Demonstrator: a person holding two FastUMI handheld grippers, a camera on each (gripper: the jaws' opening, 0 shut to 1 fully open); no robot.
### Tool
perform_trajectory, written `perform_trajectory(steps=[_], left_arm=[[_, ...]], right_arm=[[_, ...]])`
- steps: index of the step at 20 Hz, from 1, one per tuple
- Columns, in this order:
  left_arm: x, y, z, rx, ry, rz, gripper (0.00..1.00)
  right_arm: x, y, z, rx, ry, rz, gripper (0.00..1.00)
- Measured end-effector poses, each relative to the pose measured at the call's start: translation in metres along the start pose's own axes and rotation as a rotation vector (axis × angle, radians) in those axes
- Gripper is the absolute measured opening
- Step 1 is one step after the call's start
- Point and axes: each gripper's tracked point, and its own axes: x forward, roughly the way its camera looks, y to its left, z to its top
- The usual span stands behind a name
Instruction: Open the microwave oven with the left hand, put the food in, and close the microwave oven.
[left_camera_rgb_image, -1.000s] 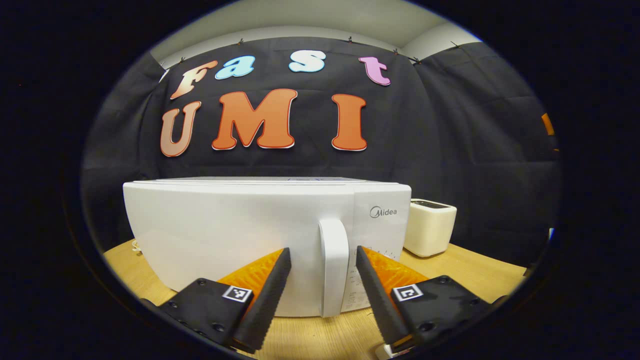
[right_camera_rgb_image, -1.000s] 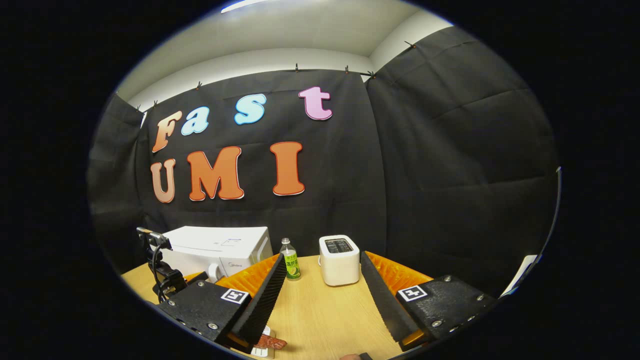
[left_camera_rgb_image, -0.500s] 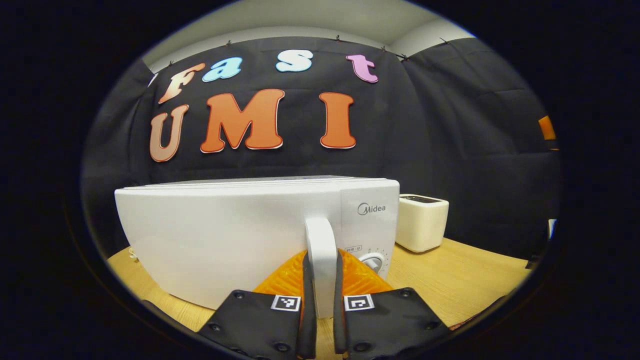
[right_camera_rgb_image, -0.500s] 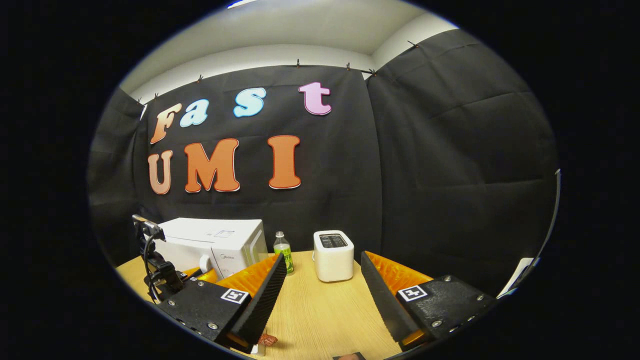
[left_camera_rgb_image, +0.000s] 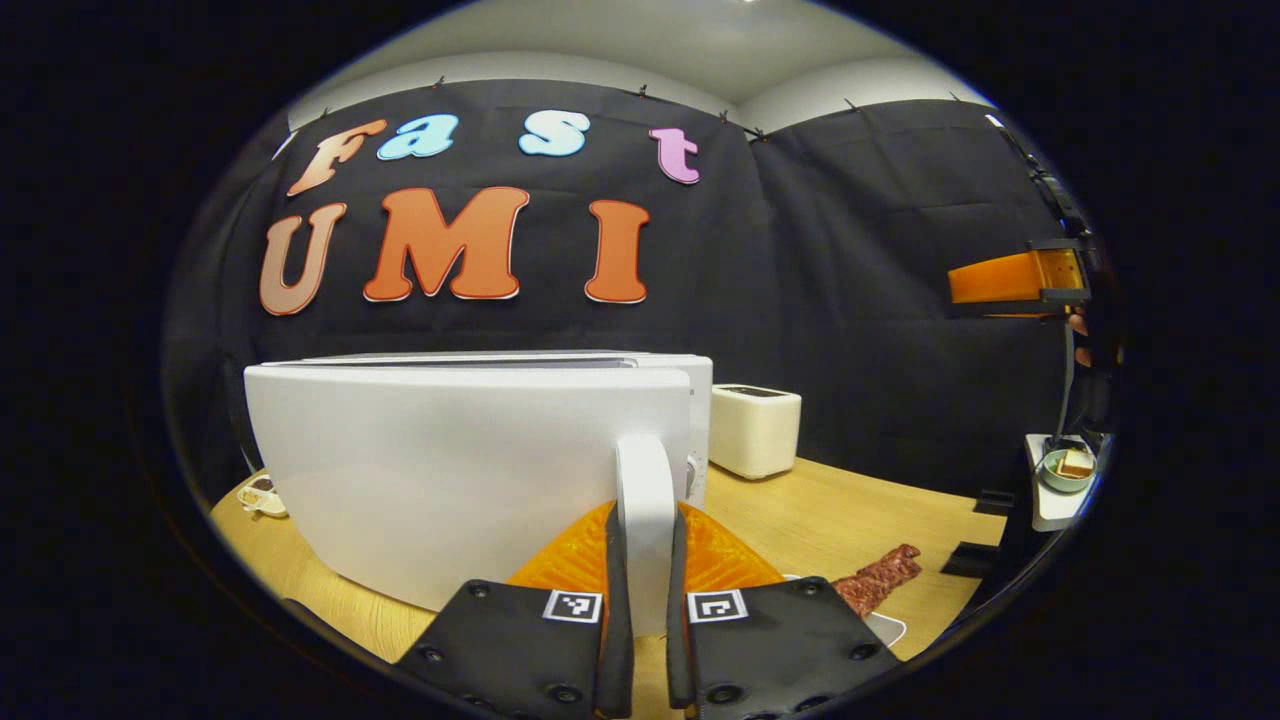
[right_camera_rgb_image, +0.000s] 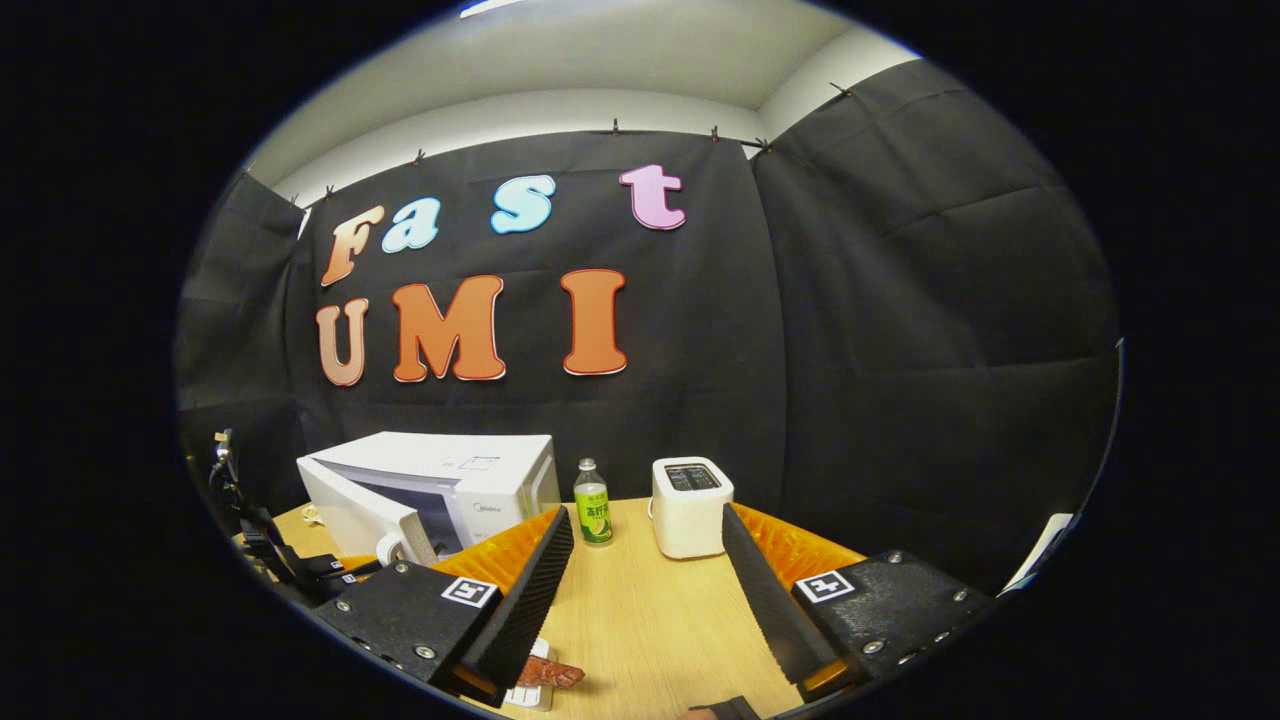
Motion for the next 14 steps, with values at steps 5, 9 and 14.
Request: perform_trajectory(steps=[5,9,14], left_arm=[[-0.055,0.009,0.000,0.012,0.005,-0.084,0.17],[-0.099,0.020,-0.002,0.010,-0.005,-0.116,0.17],[-0.156,0.047,-0.004,0.018,-0.029,-0.092,0.19]], right_arm=[[-0.002,0.028,0.000,0.010,-0.003,0.044,0.93],[-0.003,0.047,-0.001,0.006,-0.004,0.069,0.93],[-0.005,0.079,-0.004,0.012,0.002,0.118,0.93]])
